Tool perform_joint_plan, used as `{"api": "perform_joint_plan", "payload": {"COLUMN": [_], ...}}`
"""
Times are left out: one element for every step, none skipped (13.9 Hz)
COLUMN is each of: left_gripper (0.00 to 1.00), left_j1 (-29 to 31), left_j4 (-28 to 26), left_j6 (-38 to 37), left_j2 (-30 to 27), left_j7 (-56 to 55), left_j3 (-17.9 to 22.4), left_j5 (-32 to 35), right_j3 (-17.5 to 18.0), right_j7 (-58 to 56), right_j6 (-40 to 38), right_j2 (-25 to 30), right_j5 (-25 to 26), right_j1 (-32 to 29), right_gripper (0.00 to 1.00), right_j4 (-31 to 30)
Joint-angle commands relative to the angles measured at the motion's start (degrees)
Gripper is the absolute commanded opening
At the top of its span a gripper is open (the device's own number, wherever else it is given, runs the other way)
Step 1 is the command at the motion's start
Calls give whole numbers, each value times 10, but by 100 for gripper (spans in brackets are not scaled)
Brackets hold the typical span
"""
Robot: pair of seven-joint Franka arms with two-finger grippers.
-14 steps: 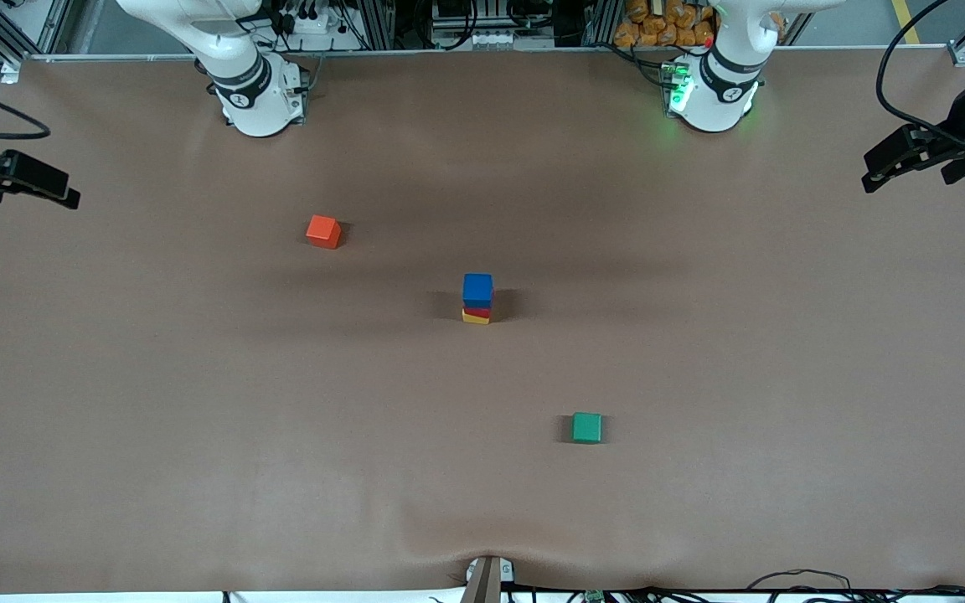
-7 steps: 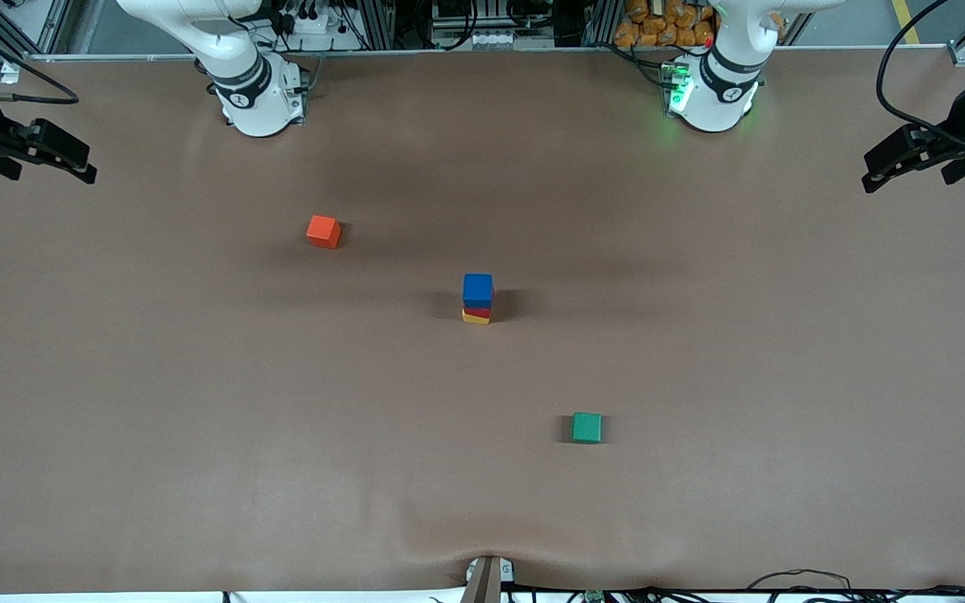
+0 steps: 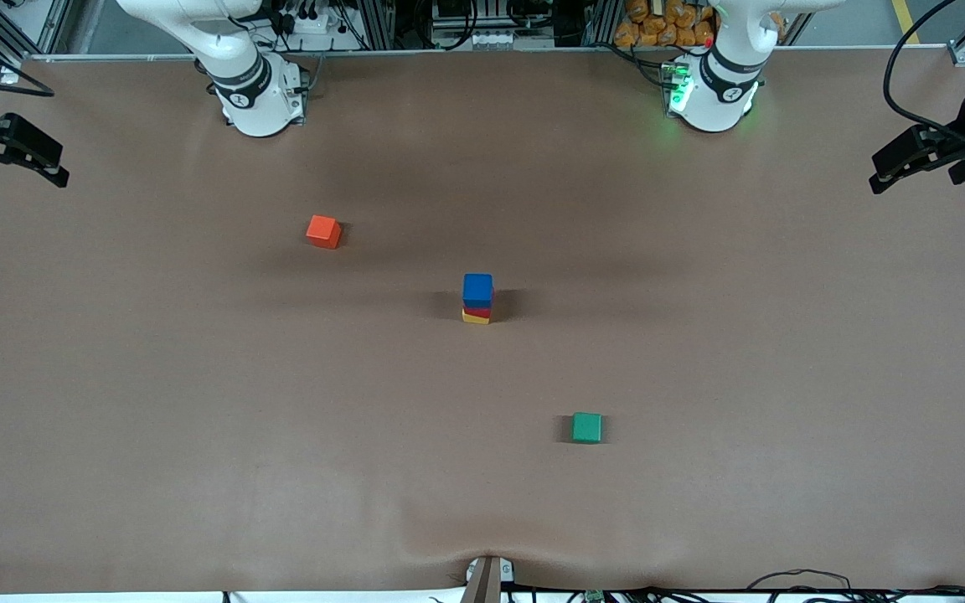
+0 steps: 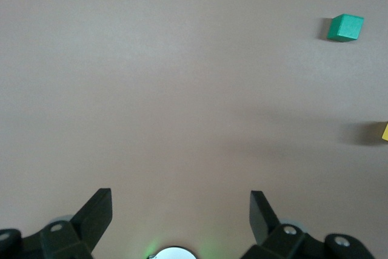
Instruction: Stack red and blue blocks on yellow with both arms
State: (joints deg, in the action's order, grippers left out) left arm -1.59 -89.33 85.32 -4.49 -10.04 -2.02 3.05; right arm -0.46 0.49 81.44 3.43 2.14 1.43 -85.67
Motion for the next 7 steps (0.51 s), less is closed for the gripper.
{"api": "perform_joint_plan", "payload": {"left_gripper": [100, 100, 100, 100, 100, 100, 100], "left_j1": [3, 3, 4, 4, 4, 4, 4], "left_j4": [3, 3, 7, 11, 11, 11, 12], "left_j6": [2, 3, 2, 3, 3, 3, 3], "left_j2": [-8, -8, -8, -6, -6, -5, -5], "left_j7": [8, 8, 8, 8, 8, 8, 8], "left_j3": [2, 2, 2, 3, 3, 3, 3], "left_j5": [1, 1, 1, 1, 1, 1, 1], "right_j3": [1, 1, 2, 2, 2, 2, 2], "right_j7": [-6, -5, -6, -6, -6, -6, -6], "right_j6": [-5, -5, -3, -3, -3, -3, -3], "right_j2": [-19, -19, -19, -19, -19, -19, -19], "right_j5": [1, 0, -1, -6, -7, -9, -9], "right_j1": [3, 3, 2, 1, 1, 1, 0], "right_gripper": [100, 100, 100, 100, 100, 100, 100], "right_j4": [27, 27, 27, 27, 27, 27, 27]}}
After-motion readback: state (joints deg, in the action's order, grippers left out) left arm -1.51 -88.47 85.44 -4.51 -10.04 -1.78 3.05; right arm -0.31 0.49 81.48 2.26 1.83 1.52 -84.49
